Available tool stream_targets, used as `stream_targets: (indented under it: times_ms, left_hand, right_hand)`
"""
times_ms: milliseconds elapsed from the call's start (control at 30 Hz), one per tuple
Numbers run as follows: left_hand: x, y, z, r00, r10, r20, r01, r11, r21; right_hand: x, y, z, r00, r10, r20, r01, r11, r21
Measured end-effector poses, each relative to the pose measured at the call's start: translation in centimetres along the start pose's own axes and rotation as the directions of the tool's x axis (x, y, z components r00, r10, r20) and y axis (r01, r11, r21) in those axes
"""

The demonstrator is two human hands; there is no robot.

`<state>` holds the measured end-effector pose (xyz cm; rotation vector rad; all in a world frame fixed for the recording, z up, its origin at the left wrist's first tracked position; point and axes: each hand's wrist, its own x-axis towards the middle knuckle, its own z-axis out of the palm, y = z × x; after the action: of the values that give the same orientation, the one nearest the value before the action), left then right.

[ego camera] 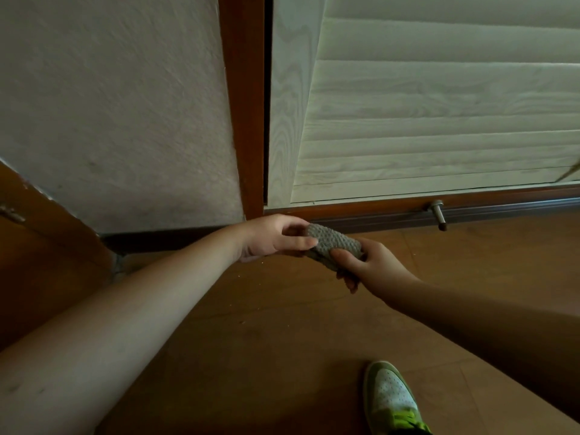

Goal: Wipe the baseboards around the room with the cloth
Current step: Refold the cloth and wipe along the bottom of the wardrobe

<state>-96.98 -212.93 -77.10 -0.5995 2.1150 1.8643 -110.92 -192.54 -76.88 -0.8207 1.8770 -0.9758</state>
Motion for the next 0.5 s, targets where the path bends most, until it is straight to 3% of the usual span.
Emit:
stream_targets:
  times_ms: [67, 167, 500]
  left_hand:
    - [0.3, 0.1, 0.1, 0.996, 0.041, -0.075, -0.032, 0.992, 0.120]
    - [0.5, -0.1, -0.2, 0.988, 0.089, -0.123, -0.074, 0.990, 0.118]
    - [-0.3, 1.5, 1.0, 0.956, 0.241, -0.166, -0.173, 0.923, 0.343]
  right_hand:
    - [0.2, 0.2, -0.1, 1.000, -0.017, -0.016, 0.017, 1.000, -0.014]
    - [0.2, 0.3, -0.4, 0.999, -0.052, 0.014, 0.052, 0.998, -0.041]
    - [0.0, -0.9, -1.4, 0.992, -0.111, 0.065, 0.127, 0.928, -0.350]
